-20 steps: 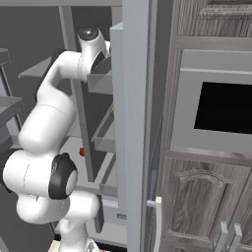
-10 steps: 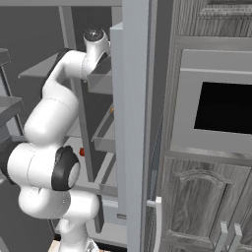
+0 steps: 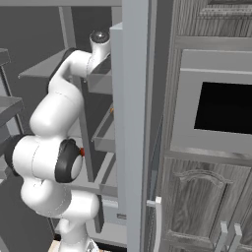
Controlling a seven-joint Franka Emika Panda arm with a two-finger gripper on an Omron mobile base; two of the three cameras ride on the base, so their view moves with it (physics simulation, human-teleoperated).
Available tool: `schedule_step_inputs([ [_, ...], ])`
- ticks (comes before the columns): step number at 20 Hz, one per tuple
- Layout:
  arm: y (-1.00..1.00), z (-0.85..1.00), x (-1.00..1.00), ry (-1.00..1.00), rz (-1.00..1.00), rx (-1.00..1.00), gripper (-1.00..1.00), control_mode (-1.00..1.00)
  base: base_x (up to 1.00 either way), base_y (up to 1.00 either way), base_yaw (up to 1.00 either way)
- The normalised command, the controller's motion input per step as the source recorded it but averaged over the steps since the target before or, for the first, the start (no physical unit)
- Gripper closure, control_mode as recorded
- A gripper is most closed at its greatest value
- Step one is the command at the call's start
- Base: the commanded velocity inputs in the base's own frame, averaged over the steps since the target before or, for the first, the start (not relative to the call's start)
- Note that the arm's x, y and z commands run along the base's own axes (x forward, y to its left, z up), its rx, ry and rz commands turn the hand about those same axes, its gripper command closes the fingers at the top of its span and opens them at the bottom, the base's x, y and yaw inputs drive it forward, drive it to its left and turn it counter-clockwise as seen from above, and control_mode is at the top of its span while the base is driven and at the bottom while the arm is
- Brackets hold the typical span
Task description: There's a steak in the fridge that needs to be moved to the freezer for freezing. Pick up the steak from the fridge, place it on any shelf in the freezer, and close the fridge and freezer doors when done.
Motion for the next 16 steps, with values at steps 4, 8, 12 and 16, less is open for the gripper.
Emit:
schedule_step_inputs([
  [4, -0.03, -0.10, 0.36, 0.00, 0.05, -0.01, 1.00, -1.00, 0.00, 0.00, 0.00],
  [8, -0.16, -0.02, 0.31, 0.00, 0.07, 0.00, 1.00, -1.00, 0.00, 0.00, 0.00],
  [12, -0.06, -0.07, 0.37, 0.00, 0.06, 0.00, 1.00, -1.00, 0.00, 0.00, 0.00],
  [16, 0.00, -0.08, 0.38, 0.00, 0.05, 0.00, 1.00, -1.00, 0.00, 0.00, 0.00],
])
